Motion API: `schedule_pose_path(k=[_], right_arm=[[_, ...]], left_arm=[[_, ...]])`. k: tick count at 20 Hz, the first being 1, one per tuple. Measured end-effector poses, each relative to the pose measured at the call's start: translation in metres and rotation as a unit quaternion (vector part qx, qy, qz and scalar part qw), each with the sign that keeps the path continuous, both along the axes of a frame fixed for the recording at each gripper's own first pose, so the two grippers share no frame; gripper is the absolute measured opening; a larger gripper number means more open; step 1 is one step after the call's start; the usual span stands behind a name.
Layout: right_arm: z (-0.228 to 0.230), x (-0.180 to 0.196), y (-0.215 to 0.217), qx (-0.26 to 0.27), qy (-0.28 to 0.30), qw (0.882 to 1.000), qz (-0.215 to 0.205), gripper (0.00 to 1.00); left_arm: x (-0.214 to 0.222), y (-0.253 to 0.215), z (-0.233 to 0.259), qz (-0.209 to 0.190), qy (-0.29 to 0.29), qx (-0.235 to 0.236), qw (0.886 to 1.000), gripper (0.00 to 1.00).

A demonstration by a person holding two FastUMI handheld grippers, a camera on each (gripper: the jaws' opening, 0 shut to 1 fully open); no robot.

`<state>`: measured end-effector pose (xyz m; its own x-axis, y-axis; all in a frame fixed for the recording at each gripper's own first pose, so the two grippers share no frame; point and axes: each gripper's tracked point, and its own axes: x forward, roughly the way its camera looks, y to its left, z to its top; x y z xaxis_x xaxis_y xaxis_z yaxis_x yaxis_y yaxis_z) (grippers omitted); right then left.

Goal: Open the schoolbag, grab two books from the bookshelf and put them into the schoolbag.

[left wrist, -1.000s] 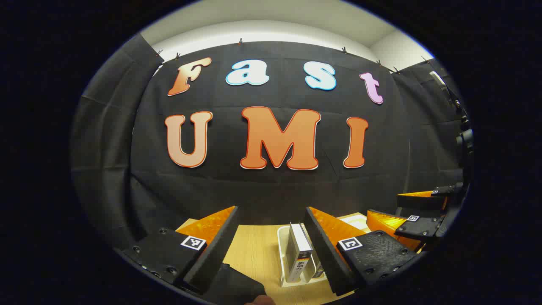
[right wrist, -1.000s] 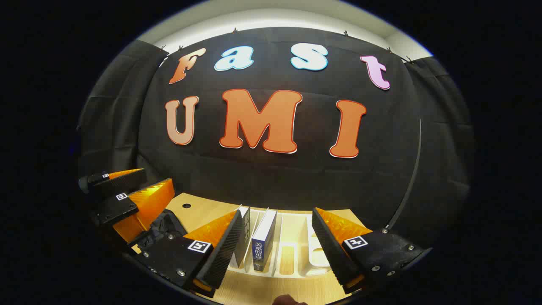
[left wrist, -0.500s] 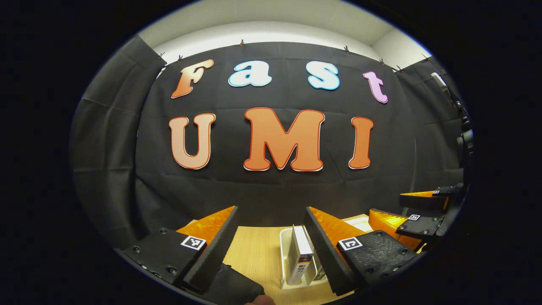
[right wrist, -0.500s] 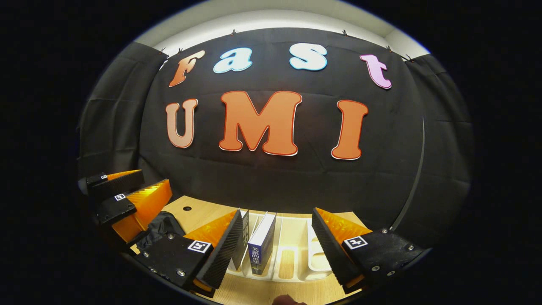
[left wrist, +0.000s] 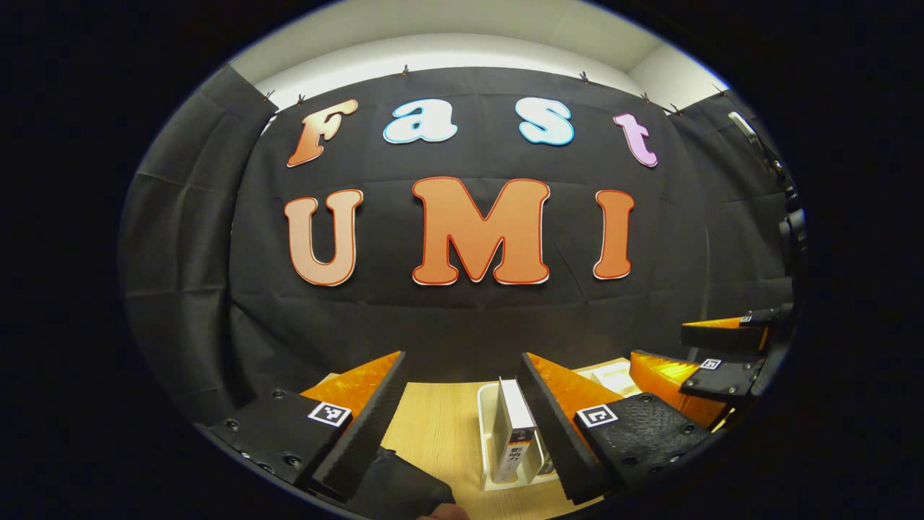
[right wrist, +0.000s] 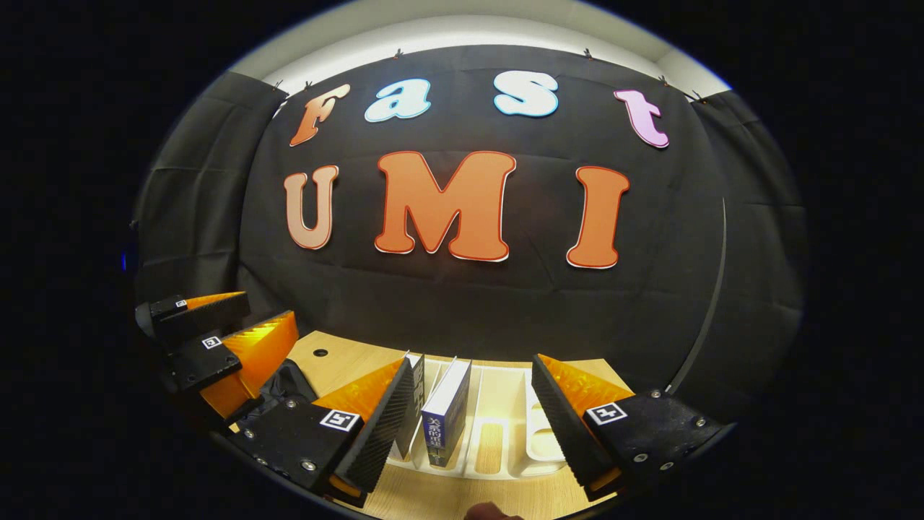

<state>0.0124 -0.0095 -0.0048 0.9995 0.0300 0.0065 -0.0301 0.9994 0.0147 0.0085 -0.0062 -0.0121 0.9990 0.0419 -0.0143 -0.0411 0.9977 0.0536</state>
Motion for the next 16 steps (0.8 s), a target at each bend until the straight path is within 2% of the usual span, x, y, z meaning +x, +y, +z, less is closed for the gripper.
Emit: schedule_pose_path(k=[4,10,16], right_arm=[[0.003,0.001,-0.004,0.0,-0.005,1.0,0.001,0.98],[0.006,0.002,-0.008,-0.005,-0.011,1.0,0.003,0.98],[0.002,0.002,-0.015,0.0,-0.008,1.0,0.005,0.98]], left_arm=[[-0.004,0.003,-0.015,0.002,0.011,0.028,1.0,0.98],[-0.018,0.016,-0.072,0.007,0.057,0.084,0.995,0.99],[-0.033,0.037,-0.141,0.031,0.123,0.153,0.98,0.98]])
